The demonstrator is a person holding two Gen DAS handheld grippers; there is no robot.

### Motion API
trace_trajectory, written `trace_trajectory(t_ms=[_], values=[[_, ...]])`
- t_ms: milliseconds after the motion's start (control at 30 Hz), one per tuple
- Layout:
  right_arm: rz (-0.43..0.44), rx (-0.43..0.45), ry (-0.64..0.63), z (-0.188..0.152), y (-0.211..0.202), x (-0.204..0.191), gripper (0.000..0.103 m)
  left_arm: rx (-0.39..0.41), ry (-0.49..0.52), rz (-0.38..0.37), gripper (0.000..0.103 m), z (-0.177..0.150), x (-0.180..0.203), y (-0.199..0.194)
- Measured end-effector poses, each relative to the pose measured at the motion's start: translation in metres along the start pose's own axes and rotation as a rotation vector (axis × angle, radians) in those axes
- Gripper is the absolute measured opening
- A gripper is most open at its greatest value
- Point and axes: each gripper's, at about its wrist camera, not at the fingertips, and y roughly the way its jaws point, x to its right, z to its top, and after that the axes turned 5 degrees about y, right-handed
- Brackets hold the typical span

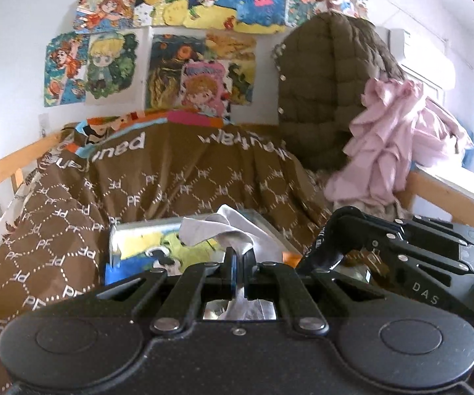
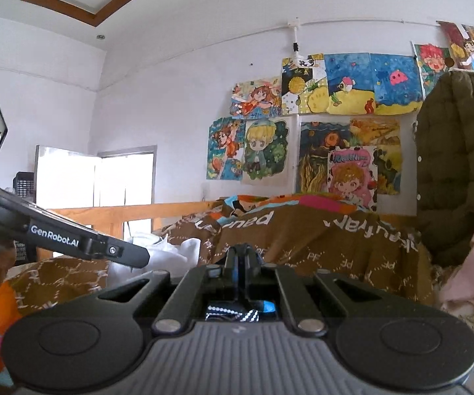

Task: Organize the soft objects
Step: 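Carry the white-grey cloth and black cap with both tools over the tray, then lower and release the white-grey cloth with the left tool while the right tool releases the black cap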

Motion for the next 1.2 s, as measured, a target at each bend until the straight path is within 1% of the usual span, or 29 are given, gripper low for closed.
trace_trajectory(t_ms=[100,267,367,433,533,667,800,867,933,1067,1200], values=[[0.003,0.002,0.035,0.001,0.026,0.011,0.004,0.034,-0.034,0.02,0.003,0.008,-0.011,0.021],[-0.024,-0.007,0.101,-0.004,0.069,0.036,0.004,0.055,-0.122,0.071,0.003,0.017,-0.038,0.069],[-0.042,-0.02,0.18,-0.009,0.092,0.055,0.004,0.062,-0.152,0.106,0.003,0.017,-0.052,0.102],[-0.058,-0.016,0.21,-0.012,0.107,0.068,0.004,0.06,-0.167,0.128,0.003,0.016,-0.06,0.124],[-0.074,-0.013,0.23,-0.022,0.122,0.084,0.004,0.046,-0.198,0.144,0.003,0.011,-0.07,0.154],[-0.103,-0.035,0.258,-0.036,0.14,0.102,0.004,0.016,-0.234,0.136,0.003,0.003,-0.07,0.187],[-0.125,-0.091,0.287,-0.051,0.153,0.111,0.004,-0.007,-0.233,0.137,0.003,-0.005,-0.062,0.213],[-0.132,-0.116,0.31,-0.057,0.158,0.115,0.004,-0.019,-0.251,0.143,0.003,-0.007,-0.06,0.222],[-0.136,-0.161,0.342,-0.061,0.164,0.12,0.004,-0.033,-0.264,0.147,0.003,-0.008,-0.059,0.23],[-0.126,-0.211,0.414,-0.072,0.17,0.131,0.004,-0.088,-0.275,0.142,0.003,-0.011,-0.059,0.244],[-0.122,-0.242,0.427,-0.075,0.174,0.134,0.004,-0.129,-0.272,0.136,0.004,-0.017,-0.058,0.252]])
